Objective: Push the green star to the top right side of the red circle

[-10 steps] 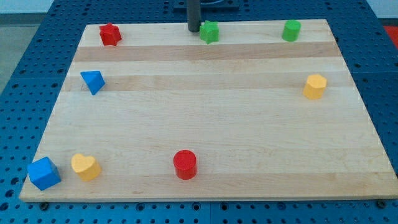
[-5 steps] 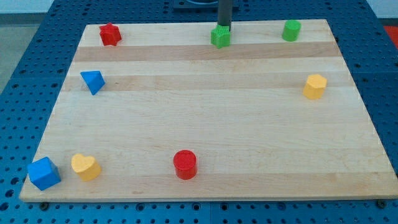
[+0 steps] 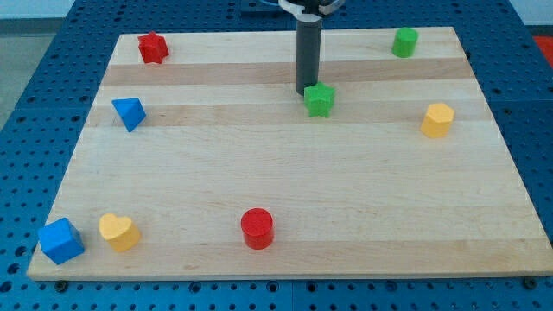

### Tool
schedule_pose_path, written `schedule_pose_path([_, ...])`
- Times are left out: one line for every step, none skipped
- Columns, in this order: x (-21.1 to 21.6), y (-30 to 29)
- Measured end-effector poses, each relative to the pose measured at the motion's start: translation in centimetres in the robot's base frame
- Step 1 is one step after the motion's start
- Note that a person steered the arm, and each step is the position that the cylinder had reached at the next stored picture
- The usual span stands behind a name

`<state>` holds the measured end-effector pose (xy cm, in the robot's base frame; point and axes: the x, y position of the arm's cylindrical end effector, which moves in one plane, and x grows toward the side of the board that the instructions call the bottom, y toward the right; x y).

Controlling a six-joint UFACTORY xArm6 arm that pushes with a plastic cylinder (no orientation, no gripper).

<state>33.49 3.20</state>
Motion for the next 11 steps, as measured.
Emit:
schedule_pose_path([-0.6,4.1])
schedule_pose_path([0.8,5.3])
schedule_pose_path([2.1,4.1])
schedule_pose_path([2.1,1.4])
schedule_pose_path([4.1,0.0])
schedule_pose_path([7.3,0.2])
schedule_pose_path([9.8,0.2])
schedule_pose_path([10.8,-0.8])
schedule_pose_path([11.2,-3.6])
schedule_pose_path([12.8,-5.5])
schedule_pose_path([14.6,-6.2])
